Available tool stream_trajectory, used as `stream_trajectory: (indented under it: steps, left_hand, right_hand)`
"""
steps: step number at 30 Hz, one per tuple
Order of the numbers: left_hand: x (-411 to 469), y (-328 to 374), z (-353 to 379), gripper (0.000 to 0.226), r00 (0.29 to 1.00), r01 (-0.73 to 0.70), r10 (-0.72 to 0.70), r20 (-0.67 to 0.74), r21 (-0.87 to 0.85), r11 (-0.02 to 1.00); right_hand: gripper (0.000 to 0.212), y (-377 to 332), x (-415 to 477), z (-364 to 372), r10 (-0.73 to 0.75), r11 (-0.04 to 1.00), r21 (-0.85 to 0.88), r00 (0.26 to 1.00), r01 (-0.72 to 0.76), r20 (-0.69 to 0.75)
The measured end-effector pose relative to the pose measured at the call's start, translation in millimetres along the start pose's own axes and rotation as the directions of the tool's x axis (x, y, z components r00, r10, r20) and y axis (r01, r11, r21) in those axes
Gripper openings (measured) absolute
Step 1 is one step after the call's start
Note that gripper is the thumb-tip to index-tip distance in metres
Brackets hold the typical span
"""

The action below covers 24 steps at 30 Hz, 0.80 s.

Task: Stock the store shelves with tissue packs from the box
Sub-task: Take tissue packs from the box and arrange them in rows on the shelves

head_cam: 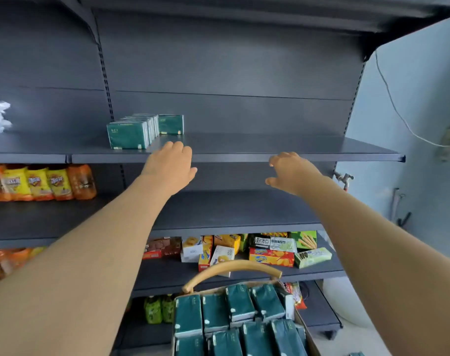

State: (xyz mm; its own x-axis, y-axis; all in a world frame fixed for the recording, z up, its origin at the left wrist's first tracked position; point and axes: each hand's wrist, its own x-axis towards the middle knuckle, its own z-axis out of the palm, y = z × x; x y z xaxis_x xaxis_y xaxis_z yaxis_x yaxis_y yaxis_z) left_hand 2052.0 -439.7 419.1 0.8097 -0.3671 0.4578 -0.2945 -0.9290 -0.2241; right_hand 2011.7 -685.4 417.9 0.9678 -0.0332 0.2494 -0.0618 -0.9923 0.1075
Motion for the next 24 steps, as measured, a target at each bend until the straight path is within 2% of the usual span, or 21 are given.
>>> stream_trajectory:
  steps: [6,11,18,21,24]
  left_hand:
    - [-25.6,55.6,71.2,0.044,0.988,0.021,-0.009,0.155,-0.075,0.997]
    - [-42.4,105.1,152.3,0.042,0.94,0.075,-0.035,0.34,-0.104,0.992]
    - [-73.3,171.1,256.9,0.044,0.804,0.119,-0.049,0.592,-0.08,0.99]
    - [-92.7,190.3,292.9,0.047,0.735,0.144,-0.063,0.676,-0.065,0.987]
    - [-112.7,203.2,322.5,0.049,0.668,0.183,-0.07,0.741,-0.072,0.981]
  right_hand:
    - [0.048,35.9,-26.5,94.7,-0.008,1.0,0.01,0.98,0.006,0.201]
    - [0.047,66.8,-30.7,191.7,-0.053,0.998,0.037,0.931,0.043,0.361]
    - [0.047,91.6,-50.6,319.8,-0.14,0.989,0.13,0.783,0.075,0.607]
    - [0.049,92.7,-66.8,367.9,-0.162,0.985,0.147,0.733,0.086,0.661]
    - [0.047,92.1,-84.0,409.8,-0.141,0.984,0.174,0.692,0.022,0.708]
